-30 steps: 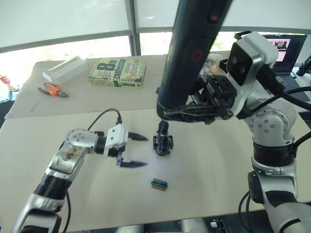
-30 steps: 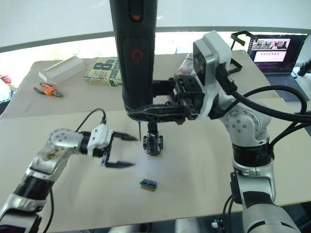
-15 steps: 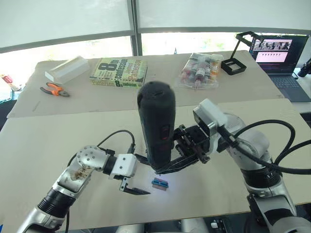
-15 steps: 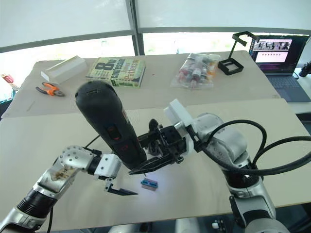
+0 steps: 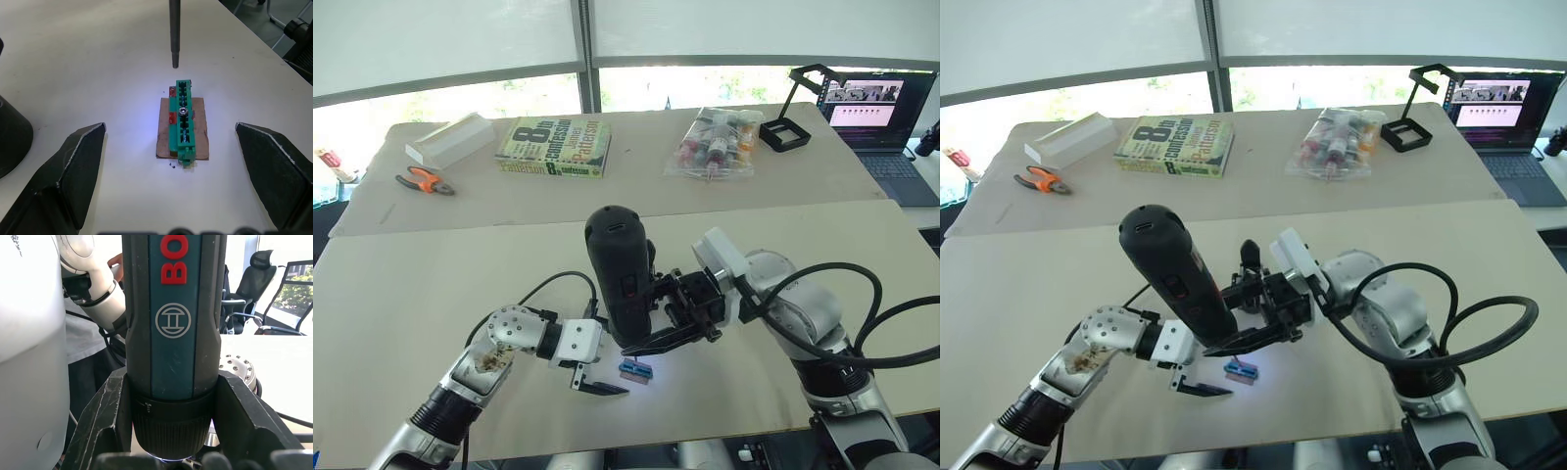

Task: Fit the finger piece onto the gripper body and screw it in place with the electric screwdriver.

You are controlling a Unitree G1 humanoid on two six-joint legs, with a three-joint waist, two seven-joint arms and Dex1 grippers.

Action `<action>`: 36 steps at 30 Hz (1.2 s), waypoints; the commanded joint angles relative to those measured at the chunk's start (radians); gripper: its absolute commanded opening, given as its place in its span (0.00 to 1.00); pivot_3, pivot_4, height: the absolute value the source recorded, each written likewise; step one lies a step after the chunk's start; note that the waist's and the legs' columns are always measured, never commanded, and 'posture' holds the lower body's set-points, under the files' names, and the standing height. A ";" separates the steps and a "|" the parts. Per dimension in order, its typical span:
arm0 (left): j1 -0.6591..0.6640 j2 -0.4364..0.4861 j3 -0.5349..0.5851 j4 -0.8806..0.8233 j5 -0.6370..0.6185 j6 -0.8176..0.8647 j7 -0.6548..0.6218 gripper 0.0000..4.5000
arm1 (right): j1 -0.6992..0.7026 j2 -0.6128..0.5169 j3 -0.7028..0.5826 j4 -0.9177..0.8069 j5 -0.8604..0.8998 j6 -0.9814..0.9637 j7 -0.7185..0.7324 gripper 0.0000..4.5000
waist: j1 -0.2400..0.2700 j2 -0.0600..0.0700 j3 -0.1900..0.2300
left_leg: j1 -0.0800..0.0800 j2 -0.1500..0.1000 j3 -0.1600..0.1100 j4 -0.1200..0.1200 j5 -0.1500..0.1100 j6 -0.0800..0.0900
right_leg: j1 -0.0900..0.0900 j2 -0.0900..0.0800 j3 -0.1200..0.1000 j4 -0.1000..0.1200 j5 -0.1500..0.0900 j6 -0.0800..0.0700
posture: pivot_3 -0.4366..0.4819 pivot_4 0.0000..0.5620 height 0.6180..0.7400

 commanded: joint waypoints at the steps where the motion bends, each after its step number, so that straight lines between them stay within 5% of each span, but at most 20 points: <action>1: 0.005 0.003 -0.001 -0.023 -0.009 -0.019 0.002 1.00 | 0.006 0.013 0.000 -0.036 0.001 -0.039 -0.006 0.42 | -0.001 0.000 0.000 | 0.000 0.000 0.000 0.000 0.000 0.000 | 0.000 0.000 0.000 0.000 0.000 0.000 | 0.48 0.27 1.00; 36: -0.011 -0.011 -0.010 -0.014 -0.013 0.006 0.021 1.00 | 0.052 0.028 0.015 -0.014 -0.046 -0.086 -0.021 0.42 | 0.000 0.000 0.000 | 0.000 0.000 0.000 0.001 0.000 0.000 | 0.000 0.000 0.000 0.000 0.000 0.000 | 0.48 0.27 1.00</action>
